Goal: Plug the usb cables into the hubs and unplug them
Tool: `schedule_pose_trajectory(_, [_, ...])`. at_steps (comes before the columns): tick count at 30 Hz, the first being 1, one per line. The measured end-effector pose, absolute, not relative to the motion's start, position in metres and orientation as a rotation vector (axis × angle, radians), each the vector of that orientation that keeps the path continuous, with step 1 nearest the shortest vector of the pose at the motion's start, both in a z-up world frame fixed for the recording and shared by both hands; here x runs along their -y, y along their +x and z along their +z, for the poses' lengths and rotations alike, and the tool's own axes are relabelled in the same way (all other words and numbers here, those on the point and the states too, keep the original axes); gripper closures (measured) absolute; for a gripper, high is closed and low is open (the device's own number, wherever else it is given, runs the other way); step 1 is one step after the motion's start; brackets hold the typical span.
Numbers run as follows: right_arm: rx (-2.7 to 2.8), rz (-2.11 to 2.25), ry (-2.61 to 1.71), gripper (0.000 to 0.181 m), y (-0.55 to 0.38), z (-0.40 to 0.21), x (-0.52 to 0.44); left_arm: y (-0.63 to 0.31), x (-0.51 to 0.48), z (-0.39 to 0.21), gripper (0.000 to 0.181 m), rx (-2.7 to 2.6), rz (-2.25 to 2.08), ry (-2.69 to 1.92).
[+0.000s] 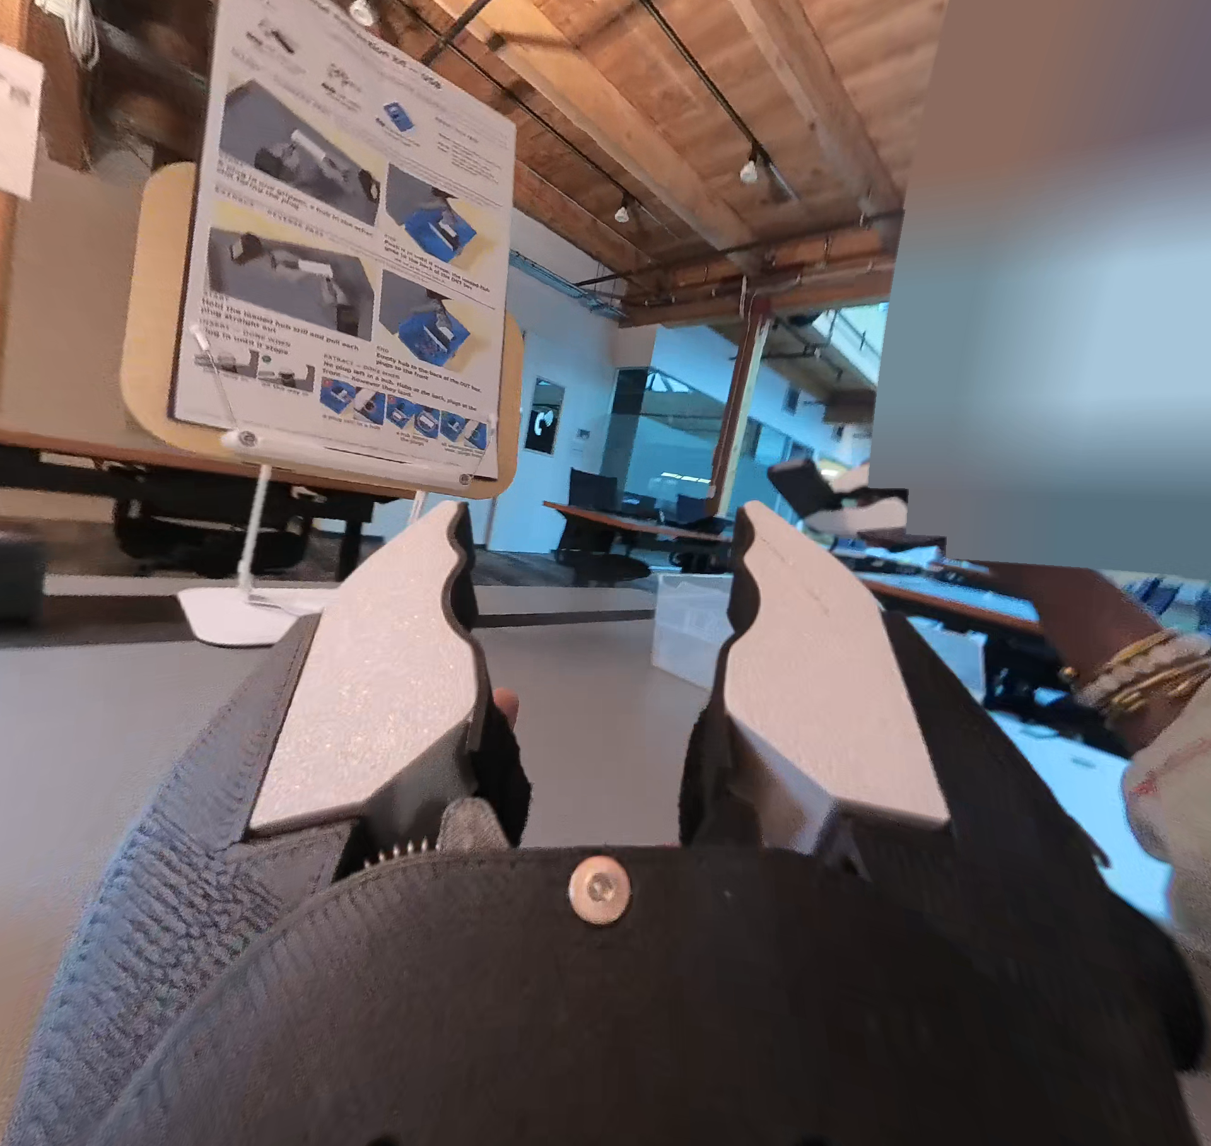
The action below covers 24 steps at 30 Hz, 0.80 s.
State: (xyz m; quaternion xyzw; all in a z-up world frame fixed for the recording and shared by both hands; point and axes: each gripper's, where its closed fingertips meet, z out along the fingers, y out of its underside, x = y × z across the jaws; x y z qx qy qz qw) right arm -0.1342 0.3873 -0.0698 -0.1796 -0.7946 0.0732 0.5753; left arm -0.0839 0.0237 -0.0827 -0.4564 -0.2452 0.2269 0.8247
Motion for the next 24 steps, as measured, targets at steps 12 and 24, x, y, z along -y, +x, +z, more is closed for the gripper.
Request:
schedule_pose_trajectory(12, [2.41, -0.069, -0.459, 0.169, -0.156, -0.152, -0.469, -0.087, -0.027, -0.087, 0.106, 0.536, 0.44, -0.995])
schedule_pose_trajectory(24, [2.606, 0.034, -0.446, 0.145, -0.168, -0.197, -0.453, -0.083, -0.042, -0.097, 0.107, 0.463, 0.544, -1.122])
